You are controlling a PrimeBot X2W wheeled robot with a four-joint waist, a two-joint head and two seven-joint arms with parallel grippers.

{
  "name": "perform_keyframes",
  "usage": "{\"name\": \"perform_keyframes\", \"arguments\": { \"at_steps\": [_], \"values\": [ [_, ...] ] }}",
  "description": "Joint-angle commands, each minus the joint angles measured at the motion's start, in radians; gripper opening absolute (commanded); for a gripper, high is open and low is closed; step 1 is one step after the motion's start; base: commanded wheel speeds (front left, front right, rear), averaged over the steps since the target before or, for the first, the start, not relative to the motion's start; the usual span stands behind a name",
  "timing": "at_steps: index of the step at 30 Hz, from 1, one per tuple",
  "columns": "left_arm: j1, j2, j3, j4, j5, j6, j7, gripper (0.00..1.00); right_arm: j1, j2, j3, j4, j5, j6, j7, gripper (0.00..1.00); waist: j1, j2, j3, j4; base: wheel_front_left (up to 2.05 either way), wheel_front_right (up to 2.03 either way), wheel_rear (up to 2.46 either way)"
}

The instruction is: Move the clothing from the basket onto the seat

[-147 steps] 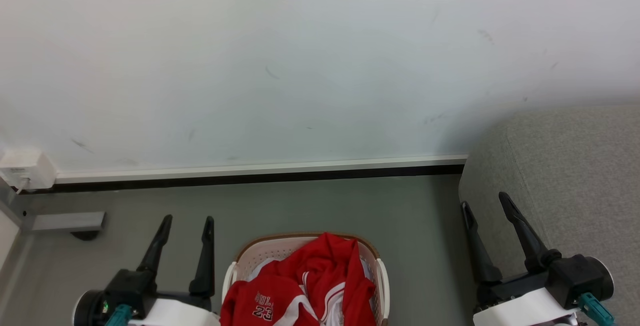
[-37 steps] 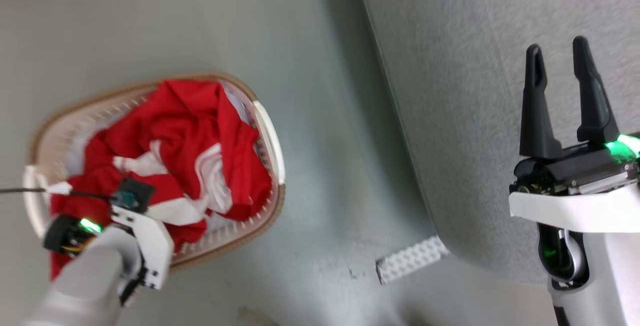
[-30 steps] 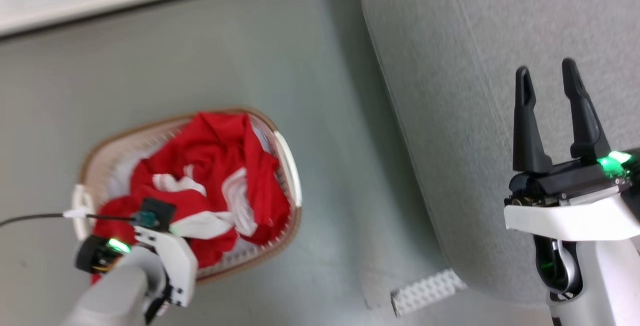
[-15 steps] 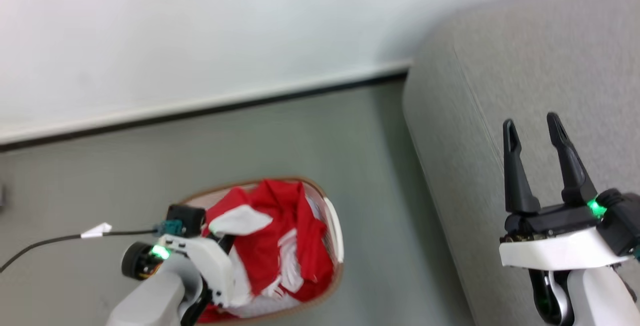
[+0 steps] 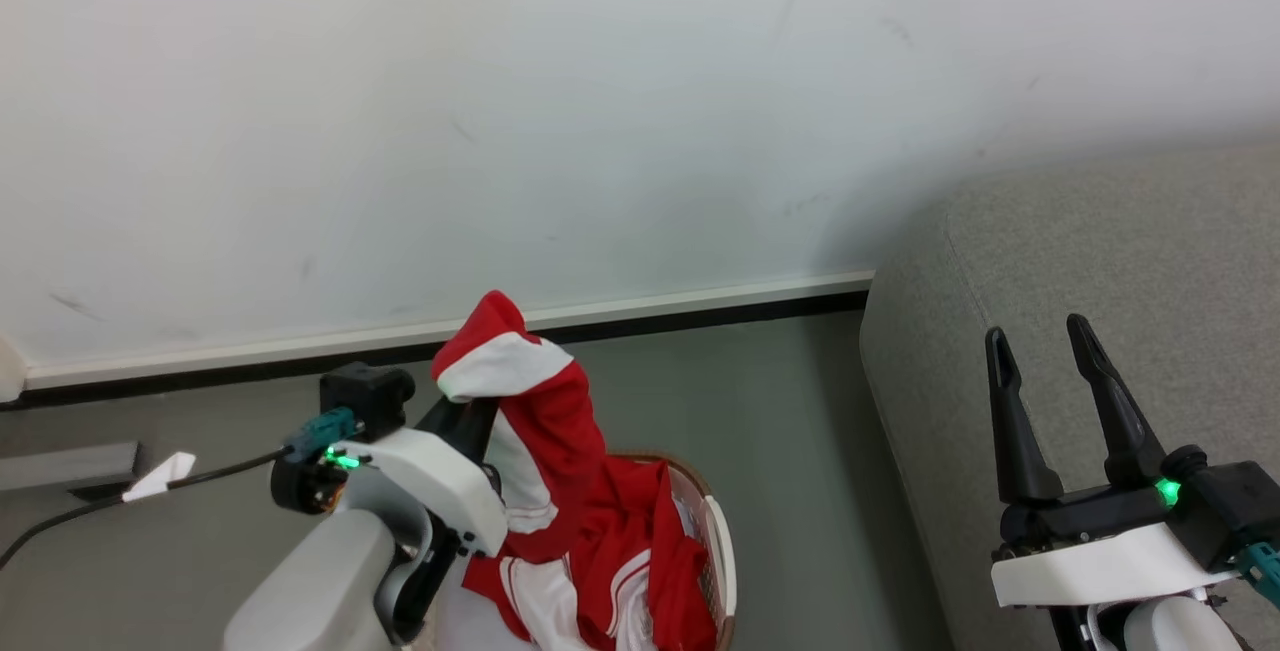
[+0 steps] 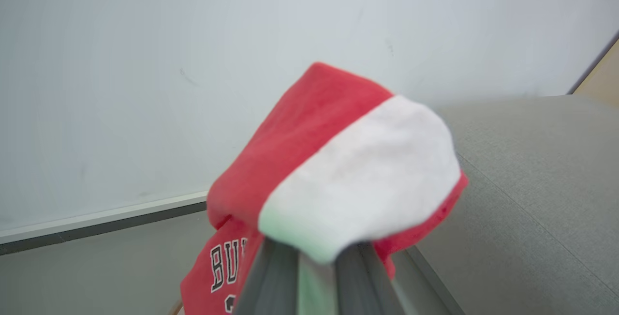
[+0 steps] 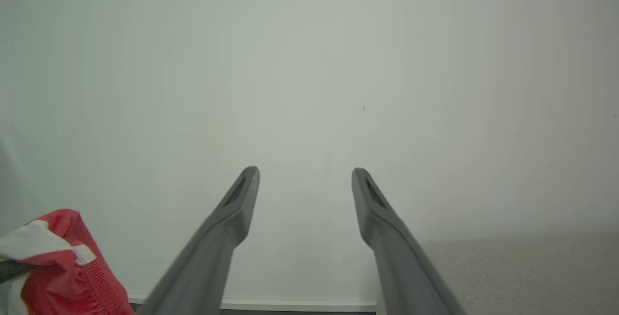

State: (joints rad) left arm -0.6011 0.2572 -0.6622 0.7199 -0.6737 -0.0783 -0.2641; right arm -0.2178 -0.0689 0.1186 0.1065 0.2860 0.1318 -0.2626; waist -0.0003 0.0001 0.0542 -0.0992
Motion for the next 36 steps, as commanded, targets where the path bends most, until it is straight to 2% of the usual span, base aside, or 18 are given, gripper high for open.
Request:
{"name": "perform_keyframes", "arguments": {
  "at_steps": [1, 11, 25, 32, 36],
  "values": [
    [0.016, -0.003, 0.024, -0.03, 0.02, 0.0, 0.0, 0.0, 0.02, -0.011, 0.003, 0.004, 0.008, -0.002, -0.003, 1.0, 0.0003, -0.0001, -0.033, 0.012, 0.0, 0.0, 0.0],
    [-0.011, -0.027, 0.117, -0.201, 0.062, 0.004, 0.0, 0.0, 0.052, -0.032, 0.055, 0.011, 0.028, -0.002, -0.003, 1.0, 0.0003, -0.0001, -0.072, 0.012, 0.0, 0.0, 0.0],
    [-0.012, -0.037, 0.107, -0.27, 0.069, 0.023, 0.007, 0.0, 0.06, -0.049, 0.103, 0.009, 0.047, -0.002, -0.003, 1.0, 0.0003, -0.0001, -0.071, 0.002, 0.0, 0.0, 0.0],
    [-0.03, -0.044, 0.099, -0.287, 0.057, 0.025, 0.018, 0.0, 0.05, -0.078, 0.21, 0.015, 0.058, -0.002, -0.003, 1.0, 0.0003, -0.0001, -0.069, 0.014, 0.0, 0.0, 0.0],
    [-0.037, -0.054, 0.09, -0.295, 0.056, 0.022, 0.027, 0.0, 0.024, -0.095, 0.307, 0.036, 0.055, -0.002, -0.003, 1.0, 0.0003, -0.0001, -0.069, 0.028, 0.0, 0.0, 0.0]
  ]
}}
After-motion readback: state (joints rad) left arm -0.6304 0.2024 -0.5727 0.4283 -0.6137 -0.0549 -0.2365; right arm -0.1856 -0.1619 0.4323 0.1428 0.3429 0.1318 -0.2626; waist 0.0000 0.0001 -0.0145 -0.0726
